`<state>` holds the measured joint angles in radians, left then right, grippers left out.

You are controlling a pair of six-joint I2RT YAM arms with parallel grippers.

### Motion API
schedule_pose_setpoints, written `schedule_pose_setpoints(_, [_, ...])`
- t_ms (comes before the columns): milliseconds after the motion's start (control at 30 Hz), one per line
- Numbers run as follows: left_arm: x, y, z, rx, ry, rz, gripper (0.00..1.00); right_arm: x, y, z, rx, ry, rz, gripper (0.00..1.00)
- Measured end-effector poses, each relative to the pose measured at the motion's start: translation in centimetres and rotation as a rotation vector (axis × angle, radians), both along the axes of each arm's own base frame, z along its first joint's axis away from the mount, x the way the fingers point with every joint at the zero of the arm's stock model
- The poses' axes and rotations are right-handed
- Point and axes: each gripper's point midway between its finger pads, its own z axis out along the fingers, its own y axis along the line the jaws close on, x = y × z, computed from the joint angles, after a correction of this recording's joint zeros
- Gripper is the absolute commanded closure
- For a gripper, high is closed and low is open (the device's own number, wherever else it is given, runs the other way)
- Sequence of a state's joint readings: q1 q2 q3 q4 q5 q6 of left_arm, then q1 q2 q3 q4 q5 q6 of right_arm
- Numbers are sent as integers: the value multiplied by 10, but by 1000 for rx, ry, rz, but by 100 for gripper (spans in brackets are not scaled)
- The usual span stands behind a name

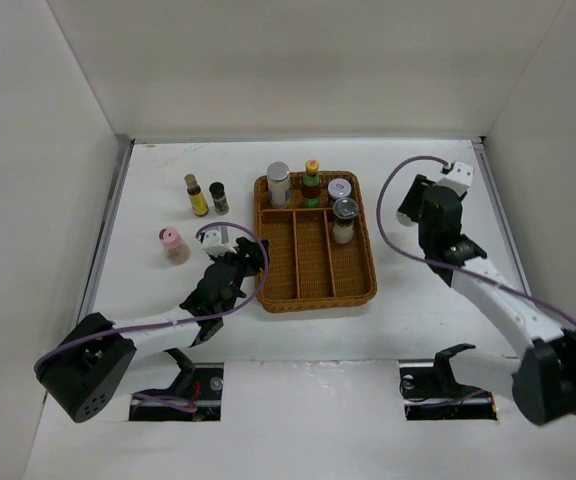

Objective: Organize the condiment bottles

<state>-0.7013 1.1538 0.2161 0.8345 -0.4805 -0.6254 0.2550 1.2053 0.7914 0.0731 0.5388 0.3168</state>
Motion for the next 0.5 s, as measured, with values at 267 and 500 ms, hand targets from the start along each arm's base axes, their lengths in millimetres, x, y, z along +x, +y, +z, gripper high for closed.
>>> schedule_pose_setpoints(267, [0,0,0,2,1,1,44,-70,80,64,101,-196,264,51])
schedule_pose_setpoints(500, [3,10,8,0,-13,31,43,-107,160,7,59,-26,519,51])
